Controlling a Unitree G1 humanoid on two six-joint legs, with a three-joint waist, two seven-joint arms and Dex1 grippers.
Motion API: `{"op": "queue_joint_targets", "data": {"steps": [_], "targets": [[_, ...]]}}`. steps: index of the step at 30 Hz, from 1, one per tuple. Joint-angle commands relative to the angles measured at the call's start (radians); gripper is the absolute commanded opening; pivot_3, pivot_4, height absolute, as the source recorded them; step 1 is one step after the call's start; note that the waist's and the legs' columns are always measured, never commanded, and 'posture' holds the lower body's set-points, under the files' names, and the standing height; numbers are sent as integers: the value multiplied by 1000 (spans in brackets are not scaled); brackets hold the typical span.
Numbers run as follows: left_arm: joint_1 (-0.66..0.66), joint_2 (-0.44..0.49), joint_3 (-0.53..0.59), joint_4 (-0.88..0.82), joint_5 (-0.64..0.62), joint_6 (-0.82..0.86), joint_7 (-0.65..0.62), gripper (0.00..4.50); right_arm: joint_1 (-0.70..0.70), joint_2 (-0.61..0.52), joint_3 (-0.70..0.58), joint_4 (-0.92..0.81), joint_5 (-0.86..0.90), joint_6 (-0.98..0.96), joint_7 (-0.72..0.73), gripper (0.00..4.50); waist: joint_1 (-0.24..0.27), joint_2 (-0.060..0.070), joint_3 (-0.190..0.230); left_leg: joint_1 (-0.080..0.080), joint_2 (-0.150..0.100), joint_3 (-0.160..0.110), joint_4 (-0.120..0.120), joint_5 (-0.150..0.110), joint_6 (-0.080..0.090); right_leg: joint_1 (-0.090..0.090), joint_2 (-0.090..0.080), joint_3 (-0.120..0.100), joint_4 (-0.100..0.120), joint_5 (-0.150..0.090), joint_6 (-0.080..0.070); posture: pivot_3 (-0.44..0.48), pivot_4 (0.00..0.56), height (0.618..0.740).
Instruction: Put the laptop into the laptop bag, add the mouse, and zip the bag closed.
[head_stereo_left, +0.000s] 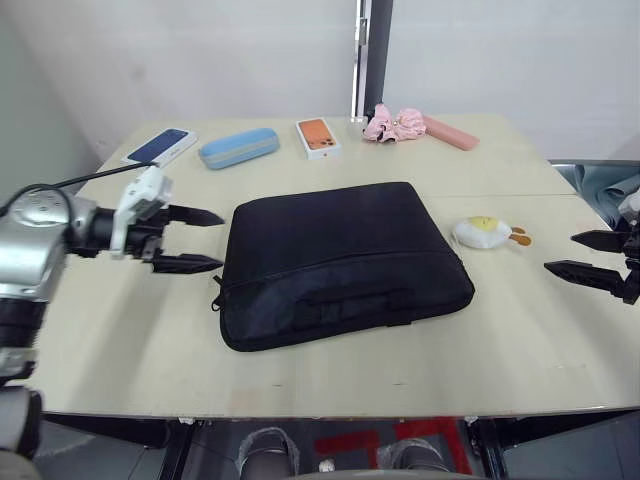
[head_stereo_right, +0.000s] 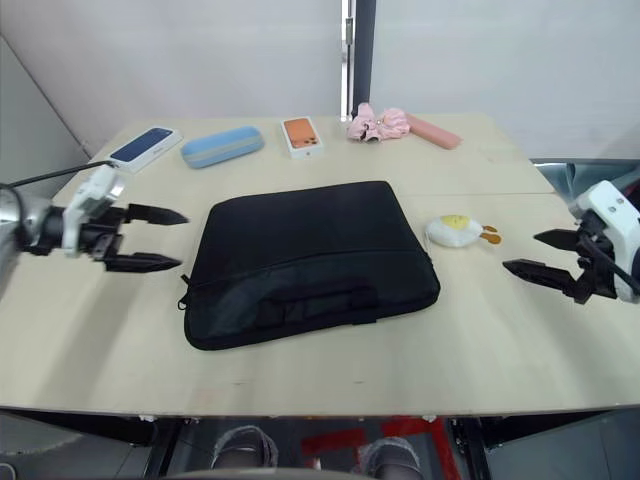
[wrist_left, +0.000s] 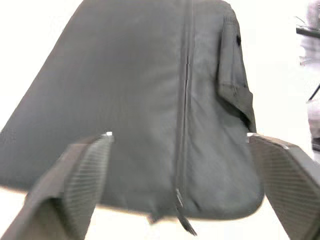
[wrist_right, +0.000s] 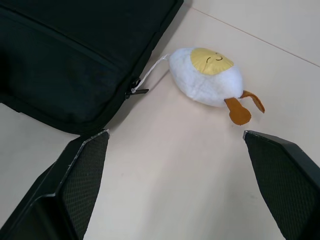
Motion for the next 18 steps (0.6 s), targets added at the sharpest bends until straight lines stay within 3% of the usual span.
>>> {"op": "queue_joint_targets", "data": {"steps": [1, 4, 9, 14, 18], "targets": [[128, 114, 152, -95, -85, 148, -45, 4457, -2, -32, -42, 34, 15, -34, 28, 4500, -2, -1, 1, 0, 0, 0, 1, -2, -3, 0, 0, 0, 1, 0, 0, 0, 150, 740], [298, 172, 252, -99, -49, 100, -64, 4457, -3, -36, -39, 47, 26, -39, 38, 4500, -5, -2, 1, 0, 0, 1, 1, -3, -3, 0, 0, 1, 0, 0, 0, 0, 150, 740], [443, 195, 349, -44, 5, 59, -59, 4457, 0, -43, -23, 59, 29, -51, 47, 4500, 0, -3, 2, 0, 0, 1, 3, -2, -3, 1, 0, 0, 1, 0, 0, 0, 150, 740], [418, 184, 379, 18, -28, 87, -20, 4457, -8, -51, -9, 74, 31, -67, 49, 4500, 3, -4, 3, 0, 0, 0, 5, -1, -1, 1, -1, 0, 2, 0, 0, 0, 150, 740], [397, 180, 339, 60, -18, 107, 3, 4457, -18, -54, 14, 88, 27, -87, 46, 4500, 1, -4, 3, 0, 0, 0, 7, 0, 3, 1, -1, 1, 4, 0, 0, 0, 150, 740]]}}
